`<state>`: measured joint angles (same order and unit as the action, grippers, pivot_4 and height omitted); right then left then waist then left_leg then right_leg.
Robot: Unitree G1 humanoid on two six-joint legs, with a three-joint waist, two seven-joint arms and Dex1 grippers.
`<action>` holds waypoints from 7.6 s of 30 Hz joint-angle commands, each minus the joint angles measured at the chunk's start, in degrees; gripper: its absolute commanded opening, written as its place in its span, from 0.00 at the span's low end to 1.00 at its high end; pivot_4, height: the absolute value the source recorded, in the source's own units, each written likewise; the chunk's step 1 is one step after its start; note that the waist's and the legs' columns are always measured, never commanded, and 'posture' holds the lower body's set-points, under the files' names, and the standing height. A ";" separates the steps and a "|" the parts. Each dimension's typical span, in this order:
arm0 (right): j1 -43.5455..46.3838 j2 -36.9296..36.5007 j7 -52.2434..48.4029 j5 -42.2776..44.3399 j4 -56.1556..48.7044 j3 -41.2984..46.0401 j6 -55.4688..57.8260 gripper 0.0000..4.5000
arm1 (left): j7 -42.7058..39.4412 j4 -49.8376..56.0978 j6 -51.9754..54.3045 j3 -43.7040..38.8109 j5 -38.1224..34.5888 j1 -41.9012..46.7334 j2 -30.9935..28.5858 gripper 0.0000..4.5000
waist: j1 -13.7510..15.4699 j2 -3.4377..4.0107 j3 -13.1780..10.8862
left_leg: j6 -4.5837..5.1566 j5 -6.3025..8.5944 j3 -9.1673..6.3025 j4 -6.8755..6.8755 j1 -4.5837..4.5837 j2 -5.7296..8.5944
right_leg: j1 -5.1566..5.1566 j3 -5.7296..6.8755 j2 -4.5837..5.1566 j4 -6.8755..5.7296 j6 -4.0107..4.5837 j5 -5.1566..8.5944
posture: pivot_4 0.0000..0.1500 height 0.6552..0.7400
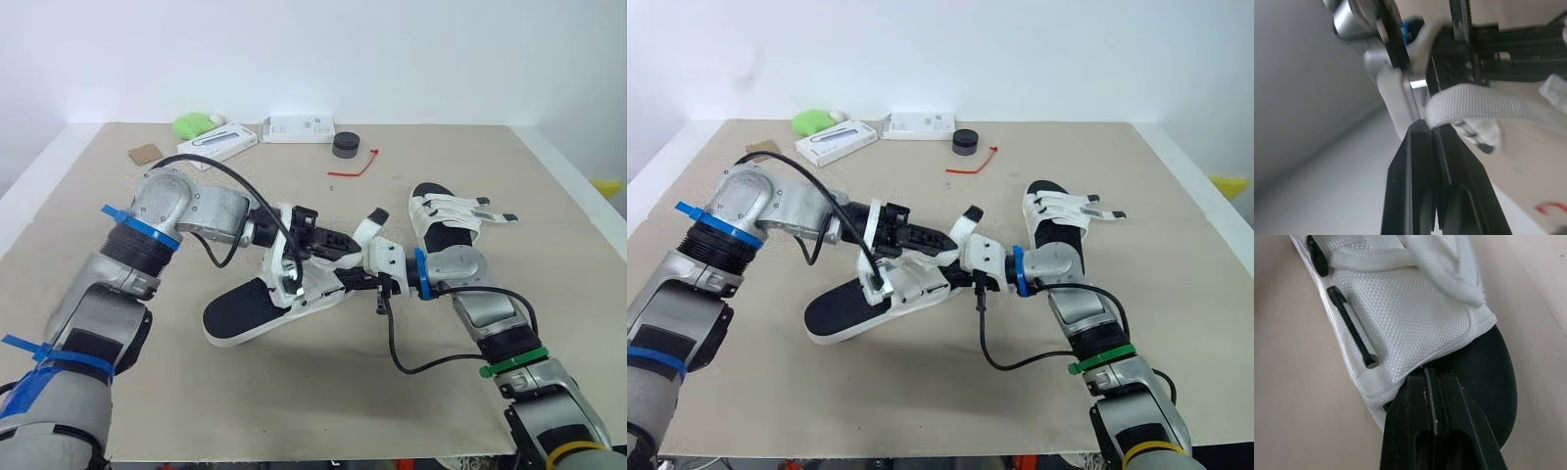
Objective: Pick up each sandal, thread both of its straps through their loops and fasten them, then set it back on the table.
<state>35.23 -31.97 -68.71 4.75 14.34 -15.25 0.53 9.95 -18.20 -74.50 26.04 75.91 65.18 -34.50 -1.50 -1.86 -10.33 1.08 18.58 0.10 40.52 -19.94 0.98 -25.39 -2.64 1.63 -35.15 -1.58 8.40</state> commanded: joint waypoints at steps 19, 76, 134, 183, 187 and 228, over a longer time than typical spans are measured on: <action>0.64 0.61 -1.13 -1.09 1.38 -1.08 -0.66 0.00 | 30.82 11.51 8.77 15.42 12.11 0.35 -10.16 0.01 | 0.14 0.00 0.00 | 0.00 0.00 0.04 -0.01 -0.04 0.08 | 0.00 0.09 0.12 0.03 -0.02 0.00 | 1.00 1.00; 0.14 1.21 -2.87 -1.08 1.76 -1.49 -0.77 0.00 | -59.96 15.15 64.12 -7.79 -92.54 -40.87 -9.74 0.98 | 0.17 0.04 0.04 | -0.01 -0.04 -0.09 -0.07 0.25 -0.17 | 0.14 0.11 -0.32 -0.07 0.38 0.27 | 1.00 1.00; -2.81 -0.68 -2.24 0.71 -5.06 -1.32 6.43 0.00 | -61.21 41.36 129.26 -9.60 -116.63 -43.77 -2.56 0.98 | -0.04 0.08 0.06 | -0.11 0.01 -0.16 -0.08 0.45 -0.38 | 0.28 -0.07 -0.66 -0.11 0.07 0.61 | 1.00 1.00; -2.88 -0.81 -1.58 0.62 -5.27 -1.16 5.95 0.00 | -73.64 28.54 140.33 -17.07 -125.12 -26.14 -2.67 0.01 | -0.18 0.08 0.05 | -0.13 0.02 -0.13 -0.10 0.36 -0.36 | 0.21 -0.18 -0.66 -0.04 -0.01 0.60 | 1.00 1.00; -2.87 -0.85 -1.60 0.54 -5.03 -1.17 5.60 0.00 | -74.60 22.18 136.18 -16.49 -121.38 -21.33 -1.51 0.01 | -0.14 0.08 0.05 | -0.14 0.01 -0.15 -0.10 0.34 -0.35 | 0.19 -0.16 -0.67 -0.04 0.00 0.60 | 1.00 1.00; -3.81 -0.54 0.26 0.36 -6.02 -1.02 5.96 0.00 | -97.46 -6.98 123.10 -3.65 -99.92 -6.13 8.14 0.01 | -0.36 0.07 0.04 | -0.10 0.03 -0.12 -0.10 0.19 -0.27 | 0.10 -0.22 -0.68 -0.02 -0.05 0.60 | 1.00 1.00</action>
<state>31.64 -32.20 -69.35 6.45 7.50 -15.85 6.02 -86.82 -24.63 49.36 22.28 -24.90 57.91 -26.80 -1.86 -1.78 -10.29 0.98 18.61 -0.02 40.42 -19.74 0.71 -25.30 -2.86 0.95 -35.16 -1.63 9.00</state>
